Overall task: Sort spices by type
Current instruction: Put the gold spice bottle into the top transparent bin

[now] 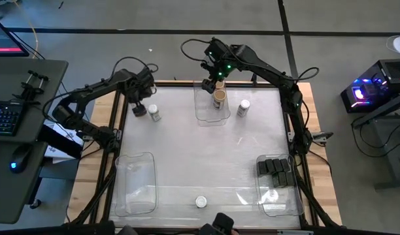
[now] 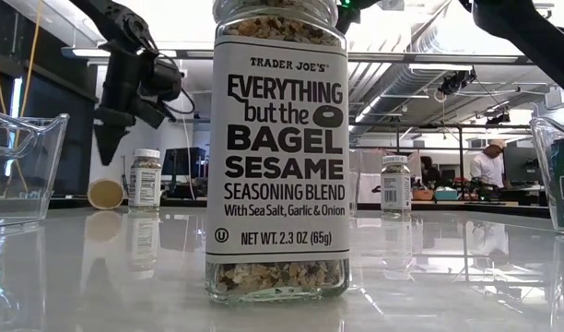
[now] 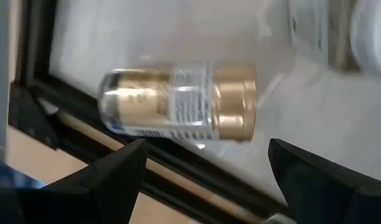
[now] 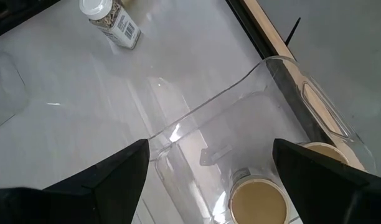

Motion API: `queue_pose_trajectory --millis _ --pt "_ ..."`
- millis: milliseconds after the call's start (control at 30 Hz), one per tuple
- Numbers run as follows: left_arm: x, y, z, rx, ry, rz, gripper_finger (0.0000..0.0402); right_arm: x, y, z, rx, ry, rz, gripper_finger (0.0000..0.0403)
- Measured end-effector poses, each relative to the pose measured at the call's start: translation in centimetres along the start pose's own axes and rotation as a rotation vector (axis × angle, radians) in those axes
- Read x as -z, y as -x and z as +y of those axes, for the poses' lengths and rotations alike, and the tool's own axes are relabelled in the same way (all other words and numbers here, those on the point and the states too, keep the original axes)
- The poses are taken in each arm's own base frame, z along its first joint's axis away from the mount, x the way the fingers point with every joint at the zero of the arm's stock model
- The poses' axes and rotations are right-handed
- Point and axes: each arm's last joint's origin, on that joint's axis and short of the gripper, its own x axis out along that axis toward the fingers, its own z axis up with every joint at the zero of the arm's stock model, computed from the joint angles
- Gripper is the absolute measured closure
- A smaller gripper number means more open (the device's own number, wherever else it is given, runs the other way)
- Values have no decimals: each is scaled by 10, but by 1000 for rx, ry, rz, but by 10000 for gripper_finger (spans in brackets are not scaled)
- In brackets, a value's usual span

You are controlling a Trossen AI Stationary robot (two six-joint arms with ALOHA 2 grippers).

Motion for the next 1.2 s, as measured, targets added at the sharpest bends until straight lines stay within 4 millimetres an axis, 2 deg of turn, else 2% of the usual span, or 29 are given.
queue_pose_trajectory --millis 267,500,733,833,967,1067,1200 --pt "-5 -18 -15 -110 -295 5 78 -3 0 0 0 6 -32 66" --pt "-10 -18 -20 -215 -521 20 78 -4 0 0 -5 7 -37 66" --pt "-12 -19 -22 -224 -614 41 78 -4 0 1 -25 9 -37 66" --pt "-13 -18 -22 -284 -569 58 78 -4 0 1 -25 9 -37 66" --pt "-10 -19 -21 -286 -403 71 78 -4 0 1 -26 11 -36 66" --pt "-7 -14 -21 -223 -221 63 78 -4 0 2 -26 13 -36 66" --pt "-5 -11 -16 -50 24 6 78 -4 0 2 -26 17 -40 66"
